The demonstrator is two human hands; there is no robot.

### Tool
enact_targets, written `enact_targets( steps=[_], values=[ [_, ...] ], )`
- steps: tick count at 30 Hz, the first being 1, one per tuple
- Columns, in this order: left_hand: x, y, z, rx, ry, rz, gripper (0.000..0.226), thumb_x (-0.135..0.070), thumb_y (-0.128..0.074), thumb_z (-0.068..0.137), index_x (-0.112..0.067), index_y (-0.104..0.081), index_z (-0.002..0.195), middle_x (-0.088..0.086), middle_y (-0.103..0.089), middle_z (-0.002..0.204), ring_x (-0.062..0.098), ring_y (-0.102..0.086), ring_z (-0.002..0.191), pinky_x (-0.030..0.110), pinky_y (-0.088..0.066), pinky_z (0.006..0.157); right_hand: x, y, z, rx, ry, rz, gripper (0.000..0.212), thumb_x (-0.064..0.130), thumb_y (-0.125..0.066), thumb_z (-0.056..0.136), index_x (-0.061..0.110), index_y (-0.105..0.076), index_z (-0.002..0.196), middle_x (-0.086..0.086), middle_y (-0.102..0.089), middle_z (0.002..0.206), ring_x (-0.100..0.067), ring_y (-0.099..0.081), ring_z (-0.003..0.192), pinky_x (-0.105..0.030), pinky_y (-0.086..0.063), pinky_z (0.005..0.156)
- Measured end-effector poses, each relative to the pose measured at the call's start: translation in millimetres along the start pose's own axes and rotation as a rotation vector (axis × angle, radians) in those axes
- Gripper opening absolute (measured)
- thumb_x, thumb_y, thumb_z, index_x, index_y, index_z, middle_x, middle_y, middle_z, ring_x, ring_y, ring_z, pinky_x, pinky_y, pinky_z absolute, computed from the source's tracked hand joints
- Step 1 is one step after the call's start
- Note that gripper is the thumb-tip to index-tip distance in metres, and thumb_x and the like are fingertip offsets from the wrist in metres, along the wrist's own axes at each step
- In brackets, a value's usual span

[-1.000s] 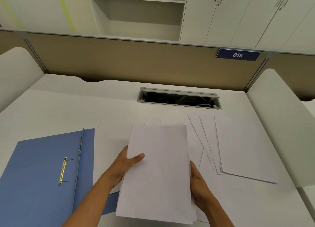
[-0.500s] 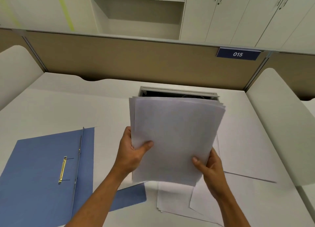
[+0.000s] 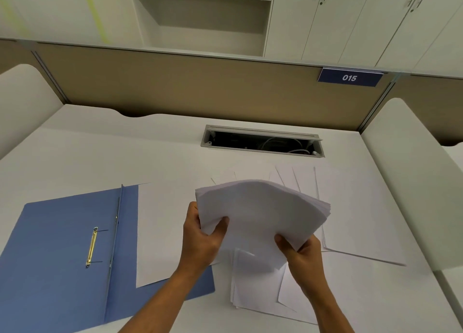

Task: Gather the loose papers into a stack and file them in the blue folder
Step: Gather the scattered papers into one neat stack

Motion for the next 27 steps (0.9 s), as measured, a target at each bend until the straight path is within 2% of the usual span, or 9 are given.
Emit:
enact_targets(
  steps=[4,7,10,13,16,20,22,24,27],
  values=[
    [16.8,2.5,-2.1,0.050,0.053,0.012,0.058,-0.004,-0.074,0.078,-0.040,-0.043,0.112,-0.013,-0.057,0.110,-0.001,-0.060,0.100,0.014,-0.054,0.071,-9.5,1.2,-0.3,-0.031,-0.022,-0.011,0.026,0.002,-0.068,0.083,0.004,-0.063,0.109,-0.008,-0.071,0.099,-0.025,-0.068,0.090,-0.028,-0.059,0.076],
    [41.4,5.5,-8.0,0.127,0.225,0.084,0.052,-0.012,-0.073,0.080,-0.042,-0.043,0.110,-0.015,-0.058,0.110,0.009,-0.061,0.098,0.013,-0.054,0.073,-28.5,-0.8,-5.3,-0.013,-0.090,-0.065,0.025,0.010,-0.067,0.085,0.005,-0.065,0.110,-0.005,-0.072,0.101,-0.022,-0.069,0.090,-0.041,-0.058,0.085],
    [58.4,10.2,-13.1,0.165,0.286,0.180,0.041,-0.016,-0.067,0.086,-0.034,-0.046,0.116,-0.019,-0.058,0.106,0.005,-0.060,0.093,0.025,-0.054,0.085,-36.6,-3.6,-6.7,-0.007,-0.096,-0.118,0.023,0.010,-0.064,0.088,0.003,-0.065,0.110,-0.003,-0.071,0.100,-0.020,-0.068,0.088,-0.046,-0.057,0.088],
    [62.8,12.6,-13.5,0.154,0.264,0.193,0.038,-0.017,-0.064,0.088,-0.027,-0.049,0.121,-0.018,-0.060,0.108,0.004,-0.061,0.095,0.019,-0.054,0.084,-36.2,-5.3,-4.4,-0.034,-0.074,-0.135,0.014,0.008,-0.064,0.088,0.008,-0.066,0.102,0.002,-0.070,0.093,-0.019,-0.067,0.085,-0.030,-0.059,0.078],
    [61.9,16.4,-8.5,0.151,0.219,0.162,0.028,-0.013,-0.068,0.086,-0.028,-0.054,0.106,-0.010,-0.069,0.096,0.007,-0.066,0.089,0.016,-0.054,0.072,-35.6,-0.5,0.4,-0.071,-0.064,-0.124,0.011,0.005,-0.065,0.088,0.016,-0.065,0.091,0.004,-0.071,0.082,-0.008,-0.067,0.073,-0.013,-0.054,0.060],
    [71.7,36.7,6.3,0.018,0.260,0.200,0.024,-0.006,-0.068,0.085,-0.023,-0.056,0.097,0.000,-0.069,0.081,0.018,-0.068,0.077,0.030,-0.055,0.070,-43.2,15.3,3.6,-0.112,-0.139,-0.045,0.015,0.006,-0.066,0.087,0.019,-0.066,0.094,0.005,-0.073,0.079,-0.017,-0.067,0.076,-0.020,-0.053,0.058],
    [83.1,54.2,13.4,-0.100,0.299,0.342,0.022,-0.005,-0.068,0.084,-0.019,-0.056,0.096,0.005,-0.068,0.090,0.021,-0.065,0.084,0.036,-0.052,0.075,-50.9,22.9,4.1,-0.137,-0.210,0.017,0.019,0.004,-0.066,0.086,0.016,-0.066,0.101,0.000,-0.074,0.090,-0.024,-0.068,0.081,-0.028,-0.053,0.064],
    [98.1,74.5,18.5,-0.203,0.382,0.632,0.026,-0.013,-0.071,0.082,-0.016,-0.057,0.104,0.010,-0.063,0.107,0.030,-0.059,0.100,0.042,-0.049,0.083,-59.7,29.4,3.7,-0.155,-0.273,0.057,0.023,0.001,-0.065,0.085,0.014,-0.066,0.105,-0.006,-0.074,0.097,-0.028,-0.070,0.085,-0.034,-0.053,0.068],
    [115.8,99.0,21.1,-0.306,0.584,0.949,0.058,-0.033,-0.078,0.073,-0.013,-0.053,0.121,0.017,-0.048,0.133,0.039,-0.039,0.124,0.053,-0.035,0.097,-72.4,35.5,3.1,-0.156,-0.341,0.073,0.029,-0.002,-0.062,0.085,0.014,-0.064,0.110,-0.008,-0.074,0.102,-0.031,-0.069,0.090,-0.038,-0.054,0.074]
  ],
)
Point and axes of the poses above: each hand's wrist, its own z-axis towards the middle knuckle, its own y-axis out of the back of the hand, x = y × z, the point moved 1 cm from there along z, towards the middle knuckle
